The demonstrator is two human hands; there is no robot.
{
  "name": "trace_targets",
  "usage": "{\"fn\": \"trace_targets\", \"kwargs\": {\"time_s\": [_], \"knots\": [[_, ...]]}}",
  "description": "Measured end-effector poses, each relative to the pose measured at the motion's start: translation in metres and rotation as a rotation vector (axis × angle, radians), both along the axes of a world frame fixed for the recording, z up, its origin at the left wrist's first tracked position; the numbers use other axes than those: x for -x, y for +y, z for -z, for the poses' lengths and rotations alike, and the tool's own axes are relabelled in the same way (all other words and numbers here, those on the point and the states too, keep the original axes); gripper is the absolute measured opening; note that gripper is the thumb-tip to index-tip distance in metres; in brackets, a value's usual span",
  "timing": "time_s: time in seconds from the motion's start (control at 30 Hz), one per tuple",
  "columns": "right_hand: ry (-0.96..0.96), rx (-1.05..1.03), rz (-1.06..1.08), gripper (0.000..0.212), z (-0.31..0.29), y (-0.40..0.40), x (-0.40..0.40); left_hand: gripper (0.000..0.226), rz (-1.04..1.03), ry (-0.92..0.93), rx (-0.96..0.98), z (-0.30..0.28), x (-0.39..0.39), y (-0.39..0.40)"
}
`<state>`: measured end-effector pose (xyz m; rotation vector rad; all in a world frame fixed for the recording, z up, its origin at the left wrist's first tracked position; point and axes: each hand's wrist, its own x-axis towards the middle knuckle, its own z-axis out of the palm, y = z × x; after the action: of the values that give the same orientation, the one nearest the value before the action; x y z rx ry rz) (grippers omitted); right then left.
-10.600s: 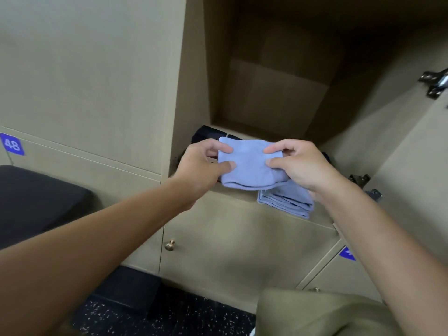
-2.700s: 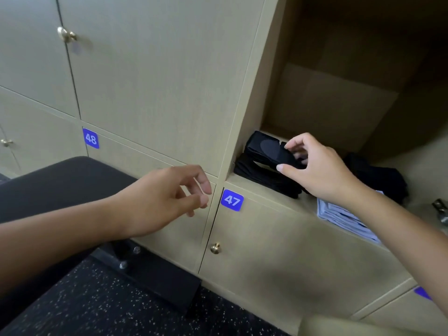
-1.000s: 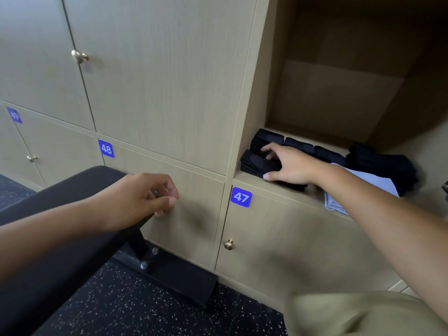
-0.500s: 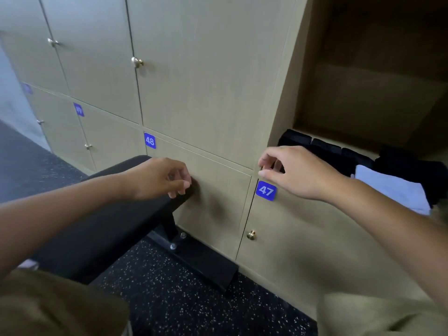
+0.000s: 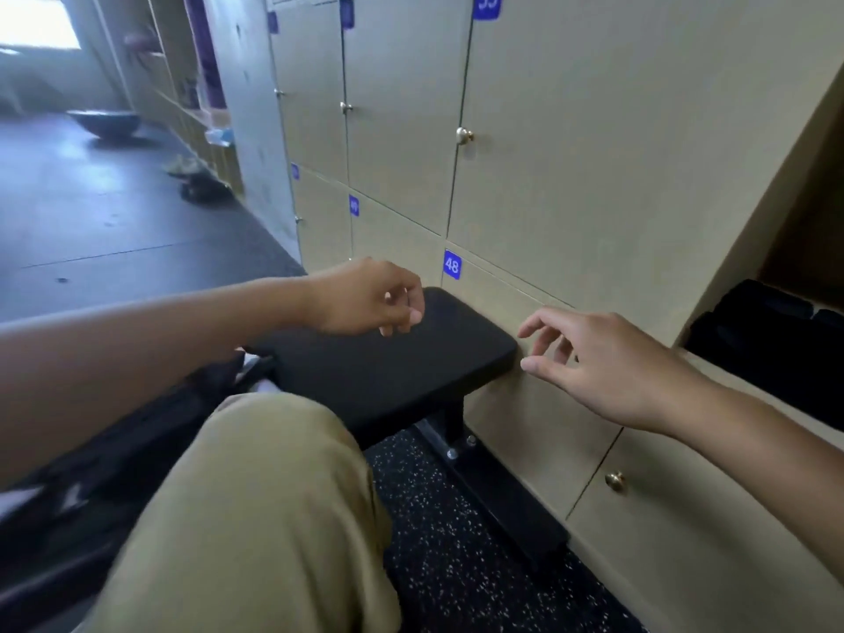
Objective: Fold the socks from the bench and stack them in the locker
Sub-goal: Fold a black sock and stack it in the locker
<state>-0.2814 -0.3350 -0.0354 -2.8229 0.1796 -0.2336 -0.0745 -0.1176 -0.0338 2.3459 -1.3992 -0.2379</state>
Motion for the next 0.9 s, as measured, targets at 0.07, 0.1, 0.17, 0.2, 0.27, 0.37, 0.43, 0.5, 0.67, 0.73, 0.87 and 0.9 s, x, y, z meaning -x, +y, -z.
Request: {"fn": "trace_targets", "kwargs": {"time_s": [0.07, 0.1, 0.17, 0.2, 0.27, 0.37, 0.43, 0.5, 0.67, 0.73, 0.87, 0.9], "knots": [[-0.002, -0.028, -0.035, 0.017, 0.003, 0.01, -0.011, 0.005, -0.067, 0.015, -0.005, 0.001, -0.004, 0.028], [-0.005, -0.04, -0.05, 0.016, 0.004, 0.015, -0.017, 0.005, -0.099, 0.017, -0.015, 0.003, -0.005, 0.042], [-0.01, -0.065, -0.077, 0.015, 0.007, 0.025, -0.029, 0.006, -0.15, 0.006, -0.049, 0.007, -0.009, 0.068], [-0.009, -0.081, -0.09, 0.015, 0.008, 0.031, -0.034, 0.006, -0.172, 0.001, -0.059, 0.009, -0.011, 0.081], [-0.002, -0.108, -0.116, 0.014, 0.009, 0.044, -0.047, 0.006, -0.222, -0.024, -0.075, 0.012, -0.014, 0.104], [0.011, -0.145, -0.162, 0.013, 0.01, 0.066, -0.07, 0.002, -0.279, -0.059, -0.073, 0.009, -0.021, 0.139], [0.034, -0.163, -0.209, 0.015, 0.008, 0.085, -0.088, 0.006, -0.308, -0.056, -0.066, 0.004, -0.021, 0.165], [0.066, -0.172, -0.266, 0.018, 0.005, 0.108, -0.106, 0.019, -0.346, -0.064, -0.089, -0.004, -0.018, 0.194], [0.152, -0.128, -0.469, 0.045, -0.006, 0.182, -0.15, 0.059, -0.463, -0.063, -0.249, -0.011, -0.005, 0.279], [0.184, -0.1, -0.533, 0.058, -0.006, 0.212, -0.167, 0.076, -0.509, -0.057, -0.358, -0.008, 0.0, 0.31], [0.299, -0.032, -0.624, 0.072, 0.008, 0.265, -0.196, 0.099, -0.565, 0.0, -0.468, 0.009, 0.009, 0.35], [0.338, -0.003, -0.63, 0.076, 0.014, 0.275, -0.202, 0.1, -0.572, 0.022, -0.472, 0.016, 0.01, 0.357]]}}
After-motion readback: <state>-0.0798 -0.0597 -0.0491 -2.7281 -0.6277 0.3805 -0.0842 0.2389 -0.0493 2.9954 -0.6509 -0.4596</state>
